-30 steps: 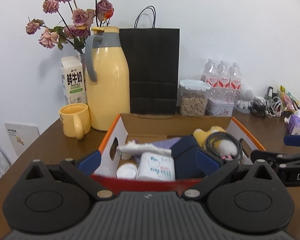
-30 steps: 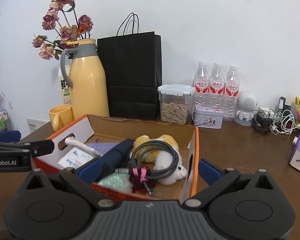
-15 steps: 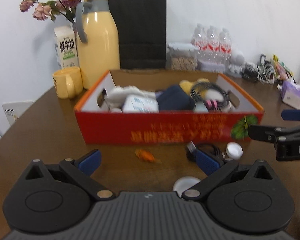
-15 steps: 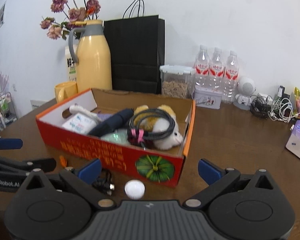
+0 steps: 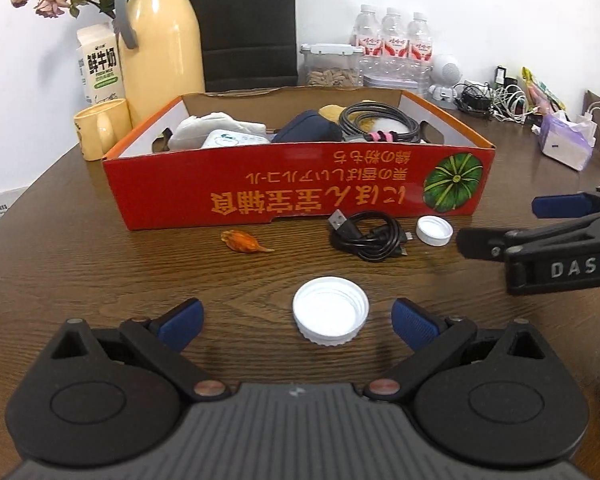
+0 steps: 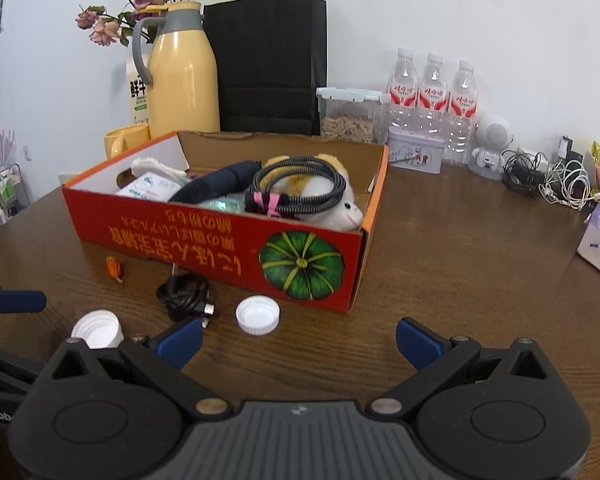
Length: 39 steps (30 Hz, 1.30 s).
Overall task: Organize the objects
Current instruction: 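Move back to the table and grasp the large white cap with the left gripper, then grasp the small white cap with the right gripper while the left gripper holds its cap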
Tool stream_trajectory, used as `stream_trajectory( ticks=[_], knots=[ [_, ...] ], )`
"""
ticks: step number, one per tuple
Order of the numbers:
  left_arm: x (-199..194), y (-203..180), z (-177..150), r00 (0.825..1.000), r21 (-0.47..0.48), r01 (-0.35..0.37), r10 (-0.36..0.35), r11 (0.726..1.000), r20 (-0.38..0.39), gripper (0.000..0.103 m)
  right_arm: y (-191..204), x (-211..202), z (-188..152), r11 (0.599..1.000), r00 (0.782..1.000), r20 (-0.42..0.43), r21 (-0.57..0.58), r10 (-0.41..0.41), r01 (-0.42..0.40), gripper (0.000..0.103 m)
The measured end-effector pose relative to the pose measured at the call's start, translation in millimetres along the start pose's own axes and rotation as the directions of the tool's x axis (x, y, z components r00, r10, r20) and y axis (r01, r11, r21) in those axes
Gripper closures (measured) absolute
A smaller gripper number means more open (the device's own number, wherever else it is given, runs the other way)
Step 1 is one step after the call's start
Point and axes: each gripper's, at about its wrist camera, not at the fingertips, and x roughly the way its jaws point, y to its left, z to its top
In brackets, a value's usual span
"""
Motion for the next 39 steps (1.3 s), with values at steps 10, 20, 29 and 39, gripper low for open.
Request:
stream_trajectory(
  ticks=[10, 20, 29, 39],
  knots=[
    [-3.1, -3.8, -2.6, 0.998, 0.018, 0.061, -0.061, 0.998, 0.015, 0.062, -0.3, 7.6, -6.1, 1.0, 1.0, -0.021, 0.009, 0.0, 0.0, 0.0],
    [-4.0, 13.0, 8.4, 0.998, -0.015, 0.03, -0.029, 0.999, 0.051, 0.062, 2.7, 14.0, -9.0, 1.0, 0.999, -0.048, -0.001, -0.011, 0.011, 0.0],
    [0.0, 37.0, 19.6, 0.996, -0.044, -0.021, 0.024, 0.999, 0.082, 0.062, 3.9, 20.8, -8.8, 1.0, 0.997, -0.067, 0.0, -0.025, 0.025, 0.0],
    [5.4, 57.3, 27.2, 0.993, -0.074, -0.044, 0.051, 0.996, 0.103, 0.062, 10.1, 30.6, -5.5, 0.999, 0.996, -0.074, -0.002, -0.05, 0.05, 0.0]
  ],
)
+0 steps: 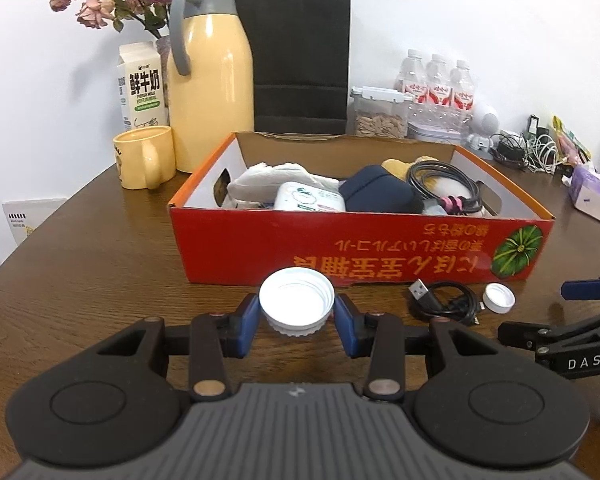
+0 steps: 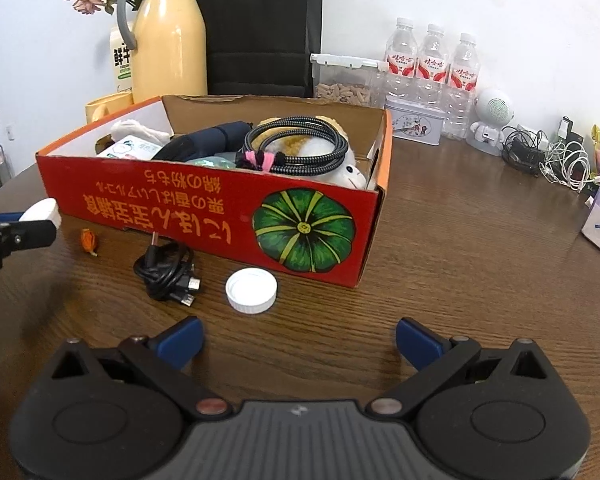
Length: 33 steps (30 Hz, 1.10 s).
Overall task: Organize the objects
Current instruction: 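Grasp the small white cap with the right gripper while the left gripper holds its cap, then carry both white caps into the box and open both grippers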
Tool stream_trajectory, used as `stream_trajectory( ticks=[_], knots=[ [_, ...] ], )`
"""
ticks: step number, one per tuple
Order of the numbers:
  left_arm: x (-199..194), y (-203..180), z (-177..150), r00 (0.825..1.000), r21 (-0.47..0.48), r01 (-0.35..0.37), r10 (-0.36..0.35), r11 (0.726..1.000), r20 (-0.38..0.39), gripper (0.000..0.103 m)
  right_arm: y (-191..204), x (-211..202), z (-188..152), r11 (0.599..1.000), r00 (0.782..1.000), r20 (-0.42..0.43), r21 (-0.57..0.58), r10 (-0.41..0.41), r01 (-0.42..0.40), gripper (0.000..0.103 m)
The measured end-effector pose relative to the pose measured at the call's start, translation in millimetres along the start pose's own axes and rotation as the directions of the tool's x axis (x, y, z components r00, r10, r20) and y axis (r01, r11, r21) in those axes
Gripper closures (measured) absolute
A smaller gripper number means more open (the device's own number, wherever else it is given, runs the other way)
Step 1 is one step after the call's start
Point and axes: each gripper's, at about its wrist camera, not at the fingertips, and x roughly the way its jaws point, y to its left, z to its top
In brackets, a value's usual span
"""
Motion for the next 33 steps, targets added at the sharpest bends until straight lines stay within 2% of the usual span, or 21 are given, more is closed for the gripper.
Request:
stream_trajectory(
  ticks=[2, 4, 8, 10, 14, 16, 18, 33],
  knots=[
    [1.9, 2.1, 0.0, 1.0, -0.006, 0.004, -0.004, 1.0, -0.004, 0.062, 1.1, 1.6, 1.5, 1.0, 1.0, 0.005, 0.0, -0.002, 0.002, 0.004],
    [3.4, 3.2, -0.8, 1.0, -0.009, 0.009, -0.009, 1.0, -0.007, 0.062, 1.6, 2.6, 3.1, 1.0, 1.0, 0.014, 0.005, 0.008, -0.008, 0.013],
    [4.0, 5.3, -2.1, 1.0, -0.017, 0.021, -0.021, 1.0, -0.004, 0.062, 2.7, 5.0, 5.9, 0.999, 0.999, 0.025, 0.015, 0.032, -0.033, 0.025],
    [4.6, 6.4, -2.6, 1.0, -0.021, 0.026, -0.026, 0.999, -0.004, 0.062, 3.6, 5.3, 7.5, 0.999, 0.998, 0.034, 0.019, 0.045, -0.046, 0.04],
    [5.9, 7.8, -3.4, 0.999, -0.026, 0.035, -0.035, 0.999, -0.006, 0.062, 6.9, 5.6, 9.4, 0.998, 0.997, 0.043, 0.019, 0.06, -0.061, 0.05],
    [6.2, 7.8, -3.5, 0.999, -0.026, 0.038, -0.038, 0.999, -0.006, 0.062, 9.7, 5.0, 9.6, 0.998, 0.996, 0.048, 0.007, 0.069, -0.07, 0.065],
    [6.1, 7.9, -3.5, 0.999, -0.027, 0.041, -0.041, 0.999, -0.004, 0.062, 13.0, 4.2, 9.8, 0.997, 0.996, 0.053, -0.004, 0.077, -0.077, 0.076],
    [-7.9, 8.3, 2.8, 0.998, -0.03, 0.049, -0.048, 0.998, 0.043, 0.062, 32.0, -16.8, 9.5, 0.995, 0.987, 0.134, -0.059, 0.093, -0.086, 0.076]
  ],
)
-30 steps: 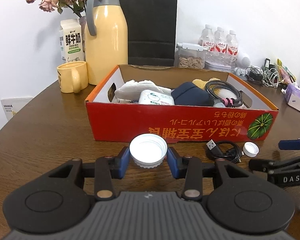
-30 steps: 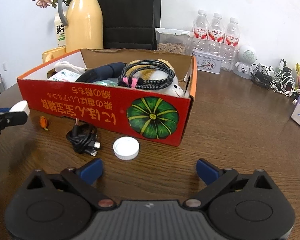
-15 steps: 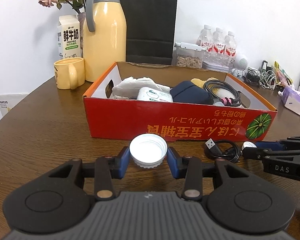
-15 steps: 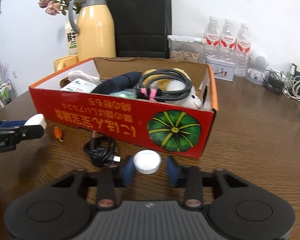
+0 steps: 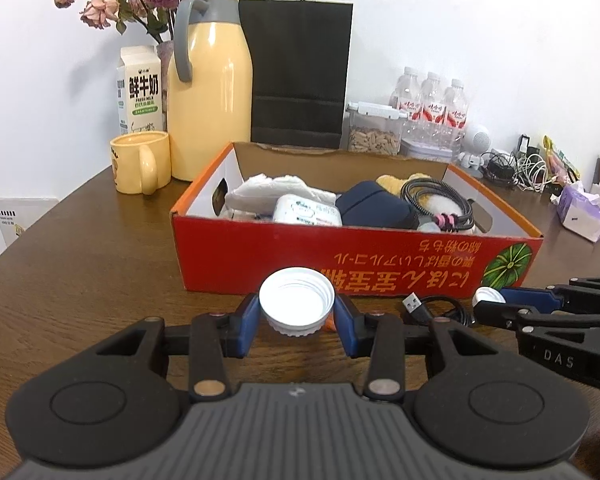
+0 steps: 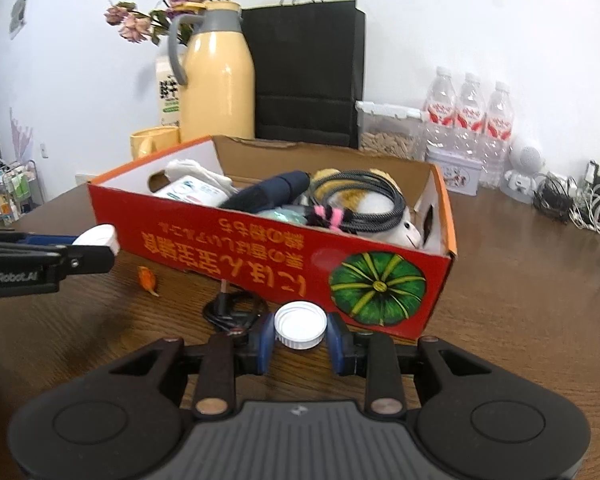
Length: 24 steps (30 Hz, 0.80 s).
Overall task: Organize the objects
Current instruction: 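Carry both white caps into the box and open both grippers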
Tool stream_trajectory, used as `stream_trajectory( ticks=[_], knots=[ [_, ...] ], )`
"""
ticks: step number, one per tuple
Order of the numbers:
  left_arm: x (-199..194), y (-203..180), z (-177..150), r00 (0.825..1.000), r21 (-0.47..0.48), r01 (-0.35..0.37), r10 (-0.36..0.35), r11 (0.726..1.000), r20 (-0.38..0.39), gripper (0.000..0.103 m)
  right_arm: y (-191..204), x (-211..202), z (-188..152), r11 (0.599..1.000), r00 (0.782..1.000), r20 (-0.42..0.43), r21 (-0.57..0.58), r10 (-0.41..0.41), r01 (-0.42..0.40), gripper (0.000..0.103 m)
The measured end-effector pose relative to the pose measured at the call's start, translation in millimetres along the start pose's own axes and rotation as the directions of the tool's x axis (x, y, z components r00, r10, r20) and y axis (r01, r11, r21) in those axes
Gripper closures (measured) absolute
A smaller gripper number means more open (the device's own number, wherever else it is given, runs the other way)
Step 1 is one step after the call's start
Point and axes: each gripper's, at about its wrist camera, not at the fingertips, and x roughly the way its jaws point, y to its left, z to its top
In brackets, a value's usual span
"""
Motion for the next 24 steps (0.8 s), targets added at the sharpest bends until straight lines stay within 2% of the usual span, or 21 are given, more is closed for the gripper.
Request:
stream_trajectory(
  ticks=[14, 24],
  knots=[
    [-17.1, -12.2, 42.6, 0.991, 0.026, 0.019, -0.022, 0.999, 0.135, 0.062, 20.8, -25.5, 40.6, 0.997, 0.988, 0.144, -0.053, 0.058, -0.051, 0.076],
    [-0.1, -16.0, 72.8, 0.983, 0.022, 0.012, -0.016, 1.0, 0.185, 0.062, 24.5, -14.0, 76.8, 0.996, 0.977, 0.206, -0.077, 0.052, -0.037, 0.076]
  ],
)
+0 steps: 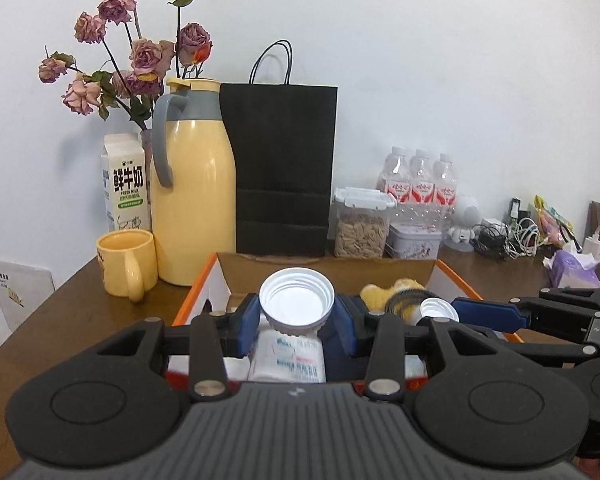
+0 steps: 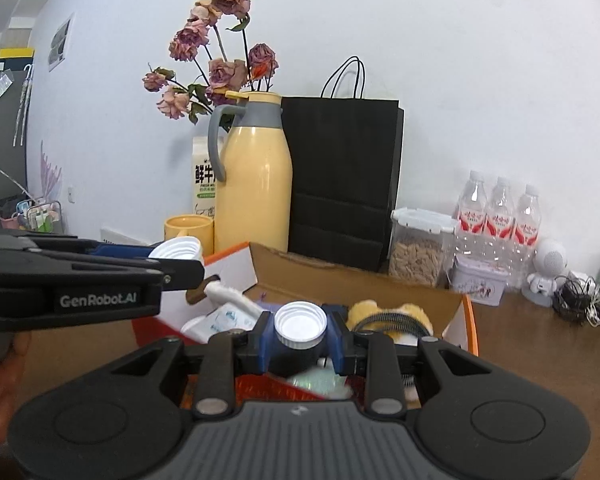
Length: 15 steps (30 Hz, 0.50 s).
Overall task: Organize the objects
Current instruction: 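Carry both white caps into the box and open both grippers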
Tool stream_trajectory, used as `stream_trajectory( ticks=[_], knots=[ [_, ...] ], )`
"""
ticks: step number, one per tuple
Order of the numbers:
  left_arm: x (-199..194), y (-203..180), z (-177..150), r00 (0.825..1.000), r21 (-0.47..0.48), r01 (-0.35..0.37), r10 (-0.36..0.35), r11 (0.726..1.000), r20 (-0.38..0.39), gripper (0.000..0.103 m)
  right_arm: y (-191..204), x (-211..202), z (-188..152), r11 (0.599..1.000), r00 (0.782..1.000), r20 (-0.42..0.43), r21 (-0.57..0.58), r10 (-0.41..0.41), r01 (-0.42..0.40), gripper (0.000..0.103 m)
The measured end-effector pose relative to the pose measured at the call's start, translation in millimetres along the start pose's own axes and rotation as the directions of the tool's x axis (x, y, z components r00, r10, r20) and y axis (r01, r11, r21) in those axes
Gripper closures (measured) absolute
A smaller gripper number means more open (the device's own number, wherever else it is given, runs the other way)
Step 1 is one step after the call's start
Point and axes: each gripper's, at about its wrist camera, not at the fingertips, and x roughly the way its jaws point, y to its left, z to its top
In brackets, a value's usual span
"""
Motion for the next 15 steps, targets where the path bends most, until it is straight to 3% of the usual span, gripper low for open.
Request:
stream_trajectory(
  ticks=[15],
  knots=[
    [64.6, 9.5, 10.3, 0.999, -0.019, -0.038, 0.038, 0.999, -0.021, 0.062, -32.2, 64.0, 15.7, 0.997, 0.998, -0.02, 0.031, -0.067, 0.067, 0.076]
  ],
)
